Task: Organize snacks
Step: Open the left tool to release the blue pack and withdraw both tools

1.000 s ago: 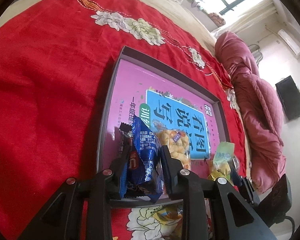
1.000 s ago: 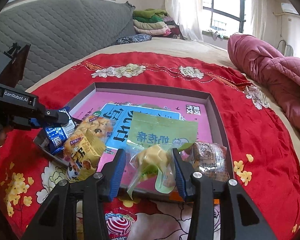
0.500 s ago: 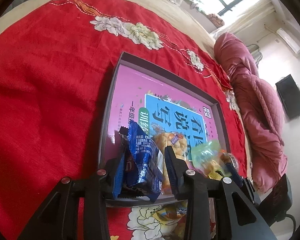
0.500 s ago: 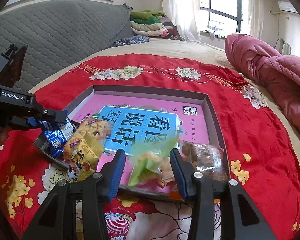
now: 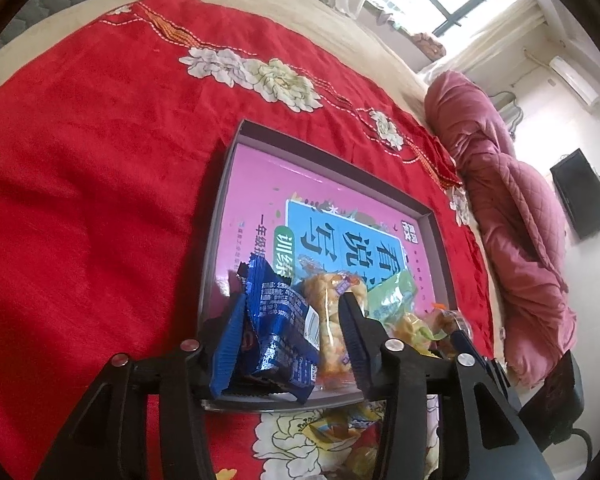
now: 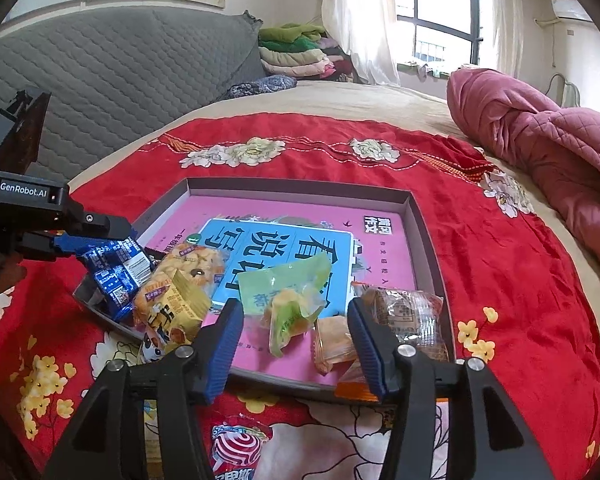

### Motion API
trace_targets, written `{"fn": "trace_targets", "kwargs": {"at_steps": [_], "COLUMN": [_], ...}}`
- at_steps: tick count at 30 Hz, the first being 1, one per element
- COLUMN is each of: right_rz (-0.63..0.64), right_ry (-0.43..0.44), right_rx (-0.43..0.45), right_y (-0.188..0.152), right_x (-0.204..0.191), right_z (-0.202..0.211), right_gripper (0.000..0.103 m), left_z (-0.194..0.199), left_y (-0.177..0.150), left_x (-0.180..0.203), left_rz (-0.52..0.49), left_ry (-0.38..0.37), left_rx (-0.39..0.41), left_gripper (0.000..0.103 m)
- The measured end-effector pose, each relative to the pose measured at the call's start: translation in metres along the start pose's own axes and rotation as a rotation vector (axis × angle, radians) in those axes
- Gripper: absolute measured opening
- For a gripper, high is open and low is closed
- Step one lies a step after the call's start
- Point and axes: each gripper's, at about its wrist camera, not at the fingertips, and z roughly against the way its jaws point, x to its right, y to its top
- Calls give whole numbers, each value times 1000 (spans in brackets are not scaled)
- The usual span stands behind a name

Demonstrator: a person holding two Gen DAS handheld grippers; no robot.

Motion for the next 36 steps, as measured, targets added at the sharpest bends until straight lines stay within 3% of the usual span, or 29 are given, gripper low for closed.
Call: {"fn": "trace_targets", "kwargs": {"at_steps": [11, 15, 36], "right_rz": [-9, -7, -30], "right_ry": [1, -6, -9], "right_rx": [15, 18, 49], "right_y": [0, 1, 4], "right_x": [-1, -1, 3], "right_z": [6, 7, 17], "right_gripper": [58, 59, 69], "left_z": [8, 12, 29], "left_y": [-1, 0, -1], "left_x": [6, 7, 14], "left_rz": [-26, -20, -40], "left_ry": [11, 5, 10], "left_rx": [18, 36, 78], "left_gripper": [55, 61, 62]}}
